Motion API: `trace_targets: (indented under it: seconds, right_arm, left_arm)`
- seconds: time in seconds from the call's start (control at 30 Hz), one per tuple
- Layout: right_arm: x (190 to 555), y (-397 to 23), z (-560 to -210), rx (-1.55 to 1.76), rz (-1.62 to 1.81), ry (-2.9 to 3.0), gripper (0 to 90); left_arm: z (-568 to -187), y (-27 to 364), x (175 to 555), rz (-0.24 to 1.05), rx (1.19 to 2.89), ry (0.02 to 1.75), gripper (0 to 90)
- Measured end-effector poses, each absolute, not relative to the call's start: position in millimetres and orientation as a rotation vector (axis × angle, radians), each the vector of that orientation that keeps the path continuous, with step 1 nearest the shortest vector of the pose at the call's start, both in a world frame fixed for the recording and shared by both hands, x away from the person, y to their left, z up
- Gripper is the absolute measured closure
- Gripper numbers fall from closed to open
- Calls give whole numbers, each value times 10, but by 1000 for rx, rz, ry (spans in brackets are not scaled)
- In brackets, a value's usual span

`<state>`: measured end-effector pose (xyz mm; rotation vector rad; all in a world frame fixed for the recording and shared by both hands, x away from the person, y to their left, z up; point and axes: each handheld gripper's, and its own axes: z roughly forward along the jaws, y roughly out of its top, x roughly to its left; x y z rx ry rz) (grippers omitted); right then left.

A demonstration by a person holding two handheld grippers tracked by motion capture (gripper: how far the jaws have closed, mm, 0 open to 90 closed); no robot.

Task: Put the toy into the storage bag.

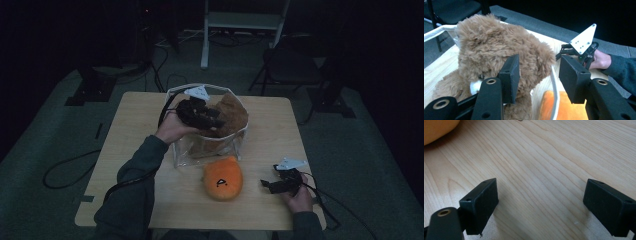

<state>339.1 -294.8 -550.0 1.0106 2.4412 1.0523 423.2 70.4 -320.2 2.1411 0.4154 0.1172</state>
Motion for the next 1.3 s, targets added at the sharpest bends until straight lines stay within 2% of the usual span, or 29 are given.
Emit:
trace_targets:
  seconds: [0.67,1.3]
  right_arm:
    - [3391,-2948,-5500,1011,1052,2441,119]
    - [3390,-2948,-5499,1012,1051,2441,119]
  left_arm:
    - [-3275,796,4083,54,2124,389,531]
    - [-3288,916,3918,65,2088,372,558]
